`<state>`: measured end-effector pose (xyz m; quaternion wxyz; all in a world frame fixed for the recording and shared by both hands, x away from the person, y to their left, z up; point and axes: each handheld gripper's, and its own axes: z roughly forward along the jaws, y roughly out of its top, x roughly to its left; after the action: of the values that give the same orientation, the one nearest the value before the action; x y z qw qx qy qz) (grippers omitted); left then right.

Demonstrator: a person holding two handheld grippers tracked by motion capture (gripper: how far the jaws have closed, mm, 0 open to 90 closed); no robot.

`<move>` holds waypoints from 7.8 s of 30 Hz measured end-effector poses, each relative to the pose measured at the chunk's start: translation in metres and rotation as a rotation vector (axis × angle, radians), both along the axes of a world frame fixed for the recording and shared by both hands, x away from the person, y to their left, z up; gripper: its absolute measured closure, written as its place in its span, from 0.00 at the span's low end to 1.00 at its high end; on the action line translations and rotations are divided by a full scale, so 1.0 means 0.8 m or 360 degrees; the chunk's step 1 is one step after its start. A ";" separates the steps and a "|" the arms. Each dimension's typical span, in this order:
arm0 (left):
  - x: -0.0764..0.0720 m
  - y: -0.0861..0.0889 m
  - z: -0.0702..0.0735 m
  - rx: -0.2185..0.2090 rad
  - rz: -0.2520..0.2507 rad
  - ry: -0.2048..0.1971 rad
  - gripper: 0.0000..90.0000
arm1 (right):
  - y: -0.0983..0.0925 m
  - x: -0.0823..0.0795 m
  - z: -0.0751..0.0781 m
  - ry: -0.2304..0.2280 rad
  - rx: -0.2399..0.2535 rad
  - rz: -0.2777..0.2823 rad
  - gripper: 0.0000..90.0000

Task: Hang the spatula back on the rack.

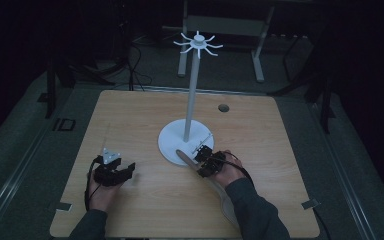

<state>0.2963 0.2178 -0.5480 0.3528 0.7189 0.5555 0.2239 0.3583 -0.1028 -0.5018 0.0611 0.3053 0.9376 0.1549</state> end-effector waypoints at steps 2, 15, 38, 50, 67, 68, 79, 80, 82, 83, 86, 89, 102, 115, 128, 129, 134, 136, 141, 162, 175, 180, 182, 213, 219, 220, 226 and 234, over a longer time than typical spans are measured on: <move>0.000 0.000 0.000 0.0002 -0.0001 -0.0001 0.46 | 0.003 0.002 -0.003 0.0022 -0.0010 0.0000 0.78; 0.000 0.000 0.000 -0.0004 0.0003 -0.0004 0.46 | 0.016 0.013 -0.024 0.0089 -0.0106 -0.0001 0.80; -0.001 0.001 0.001 -0.0007 0.0016 -0.0020 0.46 | 0.025 0.011 -0.028 0.0008 -0.0148 -0.0039 0.84; -0.001 0.001 0.001 -0.0002 0.0015 -0.0022 0.46 | 0.012 0.005 -0.003 -0.0094 -0.0044 -0.0097 0.84; -0.001 0.000 0.001 0.0002 0.0009 -0.0021 0.46 | -0.017 -0.006 0.032 -0.0256 0.0148 -0.0186 0.84; -0.001 0.000 0.001 0.0005 0.0008 -0.0019 0.46 | -0.018 -0.007 0.034 -0.0253 0.0153 -0.0201 0.84; -0.002 0.000 0.001 0.0009 0.0012 -0.0021 0.46 | -0.033 -0.013 0.052 -0.0321 0.0243 -0.0245 0.84; -0.002 0.000 0.001 0.0007 0.0013 -0.0022 0.46 | -0.034 -0.013 0.053 -0.0324 0.0248 -0.0246 0.84; -0.002 0.000 0.001 0.0006 0.0014 -0.0023 0.46 | -0.037 -0.014 0.056 -0.0336 0.0264 -0.0256 0.84; -0.002 0.000 0.001 0.0005 0.0015 -0.0024 0.46 | -0.038 -0.015 0.058 -0.0340 0.0275 -0.0263 0.84; -0.002 0.000 0.002 0.0005 0.0016 -0.0023 0.46 | -0.042 -0.016 0.061 -0.0355 0.0289 -0.0272 0.84; -0.002 0.000 0.002 0.0004 0.0021 -0.0024 0.46 | -0.049 -0.020 0.067 -0.0375 0.0326 -0.0284 0.84; -0.002 0.001 0.002 0.0009 0.0023 -0.0027 0.46 | -0.065 -0.026 0.082 -0.0479 0.0428 -0.0346 0.84; -0.002 0.000 0.002 0.0006 0.0019 -0.0025 0.46 | -0.073 -0.030 0.100 -0.0567 0.0501 -0.0358 0.84; -0.002 0.000 0.002 0.0007 0.0020 -0.0022 0.46 | -0.079 -0.032 0.111 -0.0670 0.0601 -0.0363 0.84; -0.002 0.000 0.002 0.0007 0.0018 -0.0022 0.46 | -0.079 -0.033 0.112 -0.0679 0.0609 -0.0361 0.84; -0.002 0.001 0.002 0.0010 0.0015 -0.0019 0.46 | -0.081 -0.034 0.116 -0.0723 0.0637 -0.0367 0.84; -0.002 0.000 0.002 0.0011 0.0014 -0.0019 0.46 | -0.081 -0.034 0.118 -0.0743 0.0649 -0.0368 0.84; -0.002 0.000 0.002 0.0011 0.0012 -0.0019 0.46 | -0.081 -0.035 0.120 -0.0776 0.0689 -0.0386 0.84; -0.002 0.000 0.002 0.0007 0.0016 -0.0020 0.46 | -0.081 -0.037 0.135 -0.0880 0.0751 -0.0390 0.84; -0.002 0.001 0.002 0.0007 0.0022 -0.0026 0.46 | -0.078 -0.037 0.144 -0.0921 0.0773 -0.0368 0.84; -0.002 0.001 0.002 0.0007 0.0022 -0.0026 0.46 | -0.076 -0.037 0.148 -0.0940 0.0778 -0.0358 0.84; -0.002 0.001 0.002 0.0008 0.0022 -0.0026 0.46 | -0.075 -0.037 0.150 -0.0944 0.0784 -0.0361 0.84; -0.001 0.001 0.002 0.0008 0.0019 -0.0025 0.46 | -0.067 -0.023 0.189 -0.1040 0.0849 -0.0355 0.84; 0.000 0.000 0.002 0.0008 0.0014 -0.0022 0.46 | -0.069 -0.013 0.204 -0.1037 0.0899 -0.0363 0.84; 0.000 0.000 0.002 0.0007 0.0014 -0.0019 0.46 | -0.069 -0.011 0.206 -0.1033 0.0909 -0.0364 0.84; 0.000 0.000 0.002 0.0004 0.0015 -0.0020 0.46 | -0.067 0.000 0.218 -0.1017 0.0939 -0.0353 0.84; 0.000 0.001 0.002 0.0004 0.0016 -0.0023 0.46 | -0.061 0.014 0.234 -0.0985 0.0954 -0.0349 0.84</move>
<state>0.2962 0.2184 -0.5467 0.3547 0.7149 0.5564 0.2314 0.3696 -0.1517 -0.3146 0.2637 0.3466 0.7509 0.4965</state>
